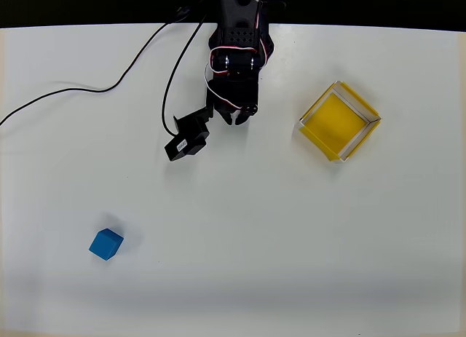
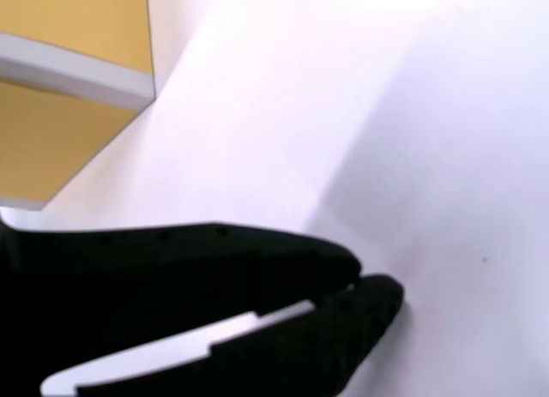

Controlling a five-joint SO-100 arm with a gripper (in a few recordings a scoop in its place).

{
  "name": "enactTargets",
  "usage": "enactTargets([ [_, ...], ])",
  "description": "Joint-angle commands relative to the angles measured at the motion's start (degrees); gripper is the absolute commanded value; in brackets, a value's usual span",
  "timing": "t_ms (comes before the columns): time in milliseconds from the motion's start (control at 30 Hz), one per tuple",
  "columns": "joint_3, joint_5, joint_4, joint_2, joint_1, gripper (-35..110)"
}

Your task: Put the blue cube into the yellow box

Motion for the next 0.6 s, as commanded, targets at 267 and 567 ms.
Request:
enactTargets([
  [267,1.32,-2.29,-16.61,-5.27,5.19,6],
  [567,-15.64,-0.18,-53.88,-32.08,17.84,33],
])
